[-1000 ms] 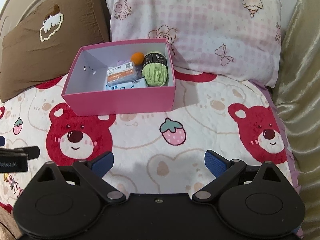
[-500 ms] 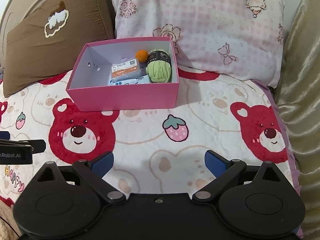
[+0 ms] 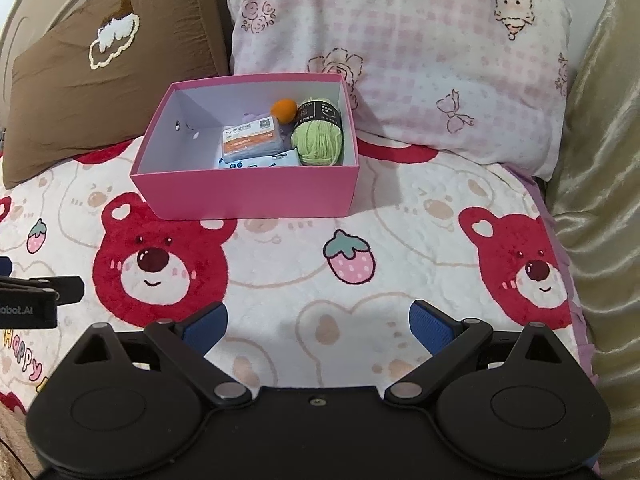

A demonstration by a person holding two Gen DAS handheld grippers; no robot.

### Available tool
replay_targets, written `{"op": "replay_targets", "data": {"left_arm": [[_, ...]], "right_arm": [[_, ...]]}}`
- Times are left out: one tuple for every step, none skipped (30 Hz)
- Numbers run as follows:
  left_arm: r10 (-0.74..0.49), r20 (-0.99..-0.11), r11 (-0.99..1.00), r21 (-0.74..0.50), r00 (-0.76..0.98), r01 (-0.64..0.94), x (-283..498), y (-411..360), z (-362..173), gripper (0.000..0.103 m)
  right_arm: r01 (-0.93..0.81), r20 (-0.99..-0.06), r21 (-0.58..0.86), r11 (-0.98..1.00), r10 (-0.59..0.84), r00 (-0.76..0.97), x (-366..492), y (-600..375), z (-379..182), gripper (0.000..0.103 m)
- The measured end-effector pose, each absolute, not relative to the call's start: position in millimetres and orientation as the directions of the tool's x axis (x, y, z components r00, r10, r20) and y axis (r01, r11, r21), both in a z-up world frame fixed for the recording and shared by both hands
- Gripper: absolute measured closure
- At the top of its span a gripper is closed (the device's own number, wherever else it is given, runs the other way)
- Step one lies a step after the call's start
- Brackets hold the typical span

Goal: Organize objects

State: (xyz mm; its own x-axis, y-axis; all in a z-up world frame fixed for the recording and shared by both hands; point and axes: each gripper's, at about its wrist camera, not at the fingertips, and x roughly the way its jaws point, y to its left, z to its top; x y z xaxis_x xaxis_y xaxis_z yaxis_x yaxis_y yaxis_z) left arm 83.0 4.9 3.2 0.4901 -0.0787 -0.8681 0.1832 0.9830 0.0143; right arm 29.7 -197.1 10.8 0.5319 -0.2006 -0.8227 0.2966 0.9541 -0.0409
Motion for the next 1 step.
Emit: {"op": "replay_targets", "data": {"left_arm": [[-0.08, -0.868, 0.983, 0.012, 0.49, 0.182, 82.9, 4.9, 3.2, 0.0]], "right_arm": [[0.295, -0.823, -0.043, 0.955, -0.201, 0.532, 29.6, -197.4, 10.9, 0.004]]}}
